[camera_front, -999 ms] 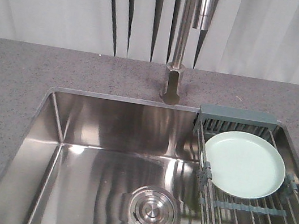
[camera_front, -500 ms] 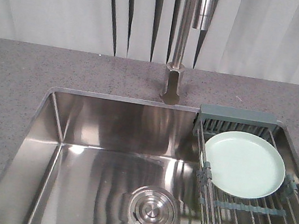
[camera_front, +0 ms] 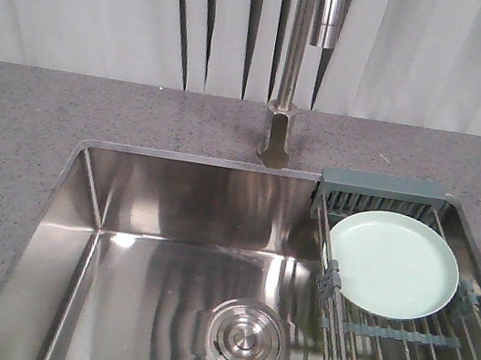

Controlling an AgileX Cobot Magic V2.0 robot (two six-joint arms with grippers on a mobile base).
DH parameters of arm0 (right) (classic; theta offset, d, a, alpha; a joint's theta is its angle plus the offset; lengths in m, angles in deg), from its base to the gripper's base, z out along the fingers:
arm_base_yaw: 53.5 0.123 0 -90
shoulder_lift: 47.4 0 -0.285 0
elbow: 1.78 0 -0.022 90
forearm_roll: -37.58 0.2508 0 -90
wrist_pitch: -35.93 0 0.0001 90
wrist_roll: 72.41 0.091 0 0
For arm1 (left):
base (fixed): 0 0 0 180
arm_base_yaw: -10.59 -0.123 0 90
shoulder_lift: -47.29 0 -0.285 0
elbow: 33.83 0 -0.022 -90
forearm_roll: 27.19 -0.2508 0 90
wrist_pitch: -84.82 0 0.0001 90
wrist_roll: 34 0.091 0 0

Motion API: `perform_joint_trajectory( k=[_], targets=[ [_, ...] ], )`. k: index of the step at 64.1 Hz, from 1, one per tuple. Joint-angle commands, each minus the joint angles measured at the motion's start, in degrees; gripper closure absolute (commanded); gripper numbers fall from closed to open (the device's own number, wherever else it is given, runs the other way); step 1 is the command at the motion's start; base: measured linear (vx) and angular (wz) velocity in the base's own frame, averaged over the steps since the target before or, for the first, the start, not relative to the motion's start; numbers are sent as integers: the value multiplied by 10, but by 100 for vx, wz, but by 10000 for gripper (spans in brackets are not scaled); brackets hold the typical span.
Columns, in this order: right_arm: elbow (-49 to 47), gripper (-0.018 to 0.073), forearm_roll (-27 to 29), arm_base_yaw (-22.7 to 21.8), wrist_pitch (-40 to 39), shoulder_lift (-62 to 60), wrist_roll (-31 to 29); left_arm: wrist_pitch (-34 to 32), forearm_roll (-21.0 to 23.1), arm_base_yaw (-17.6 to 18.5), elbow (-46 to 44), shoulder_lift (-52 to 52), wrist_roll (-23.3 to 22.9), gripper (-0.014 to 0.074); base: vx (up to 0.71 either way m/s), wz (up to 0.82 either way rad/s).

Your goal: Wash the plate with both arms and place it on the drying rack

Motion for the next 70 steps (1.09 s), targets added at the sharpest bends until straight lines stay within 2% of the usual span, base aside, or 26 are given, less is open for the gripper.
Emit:
perform_joint_trajectory(
  k=[1, 9, 70],
  targets=[
    [2, 564, -6, 0, -67, -2, -2, -40, -2, -1, -15, -8, -5, 603, 0, 0],
    [2, 564, -6, 0, -92, -2, -2, -40, -2, -1, -15, -8, -5, 603, 0, 0],
    [2, 564, -5, 0, -92, -2, -2, -40, -2, -1, -15, -8, -5, 603, 0, 0]
  ],
)
